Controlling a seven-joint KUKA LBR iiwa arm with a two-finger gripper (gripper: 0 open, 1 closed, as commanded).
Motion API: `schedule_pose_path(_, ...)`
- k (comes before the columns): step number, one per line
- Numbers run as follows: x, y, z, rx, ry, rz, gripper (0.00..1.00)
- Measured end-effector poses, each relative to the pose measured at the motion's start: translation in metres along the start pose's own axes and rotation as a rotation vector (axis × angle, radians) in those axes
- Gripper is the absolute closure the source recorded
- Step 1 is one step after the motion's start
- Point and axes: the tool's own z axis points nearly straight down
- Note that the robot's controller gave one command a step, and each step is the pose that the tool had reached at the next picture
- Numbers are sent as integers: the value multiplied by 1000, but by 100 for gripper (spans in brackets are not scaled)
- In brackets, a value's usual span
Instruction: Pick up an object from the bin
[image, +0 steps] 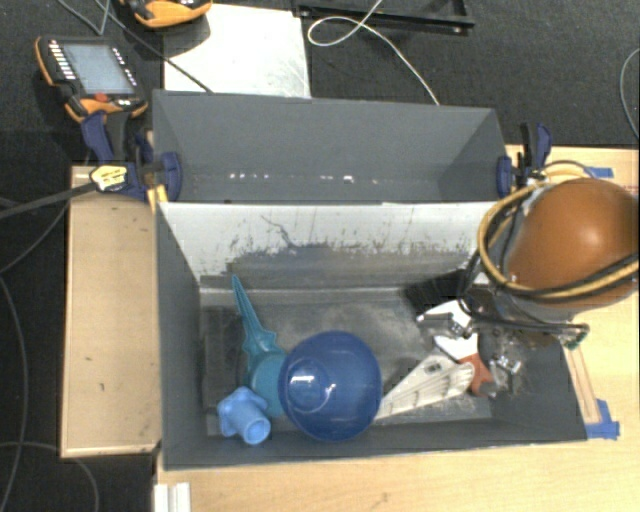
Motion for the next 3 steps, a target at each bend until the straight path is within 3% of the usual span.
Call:
schedule_pose_path(1,-24,-16,73,15,-11,7,0)
schedule_pose_path(2,-35,-18,97,6,0,-261,0)
schedule_pose_path(3,-36,4,98,25,-8,-218,100)
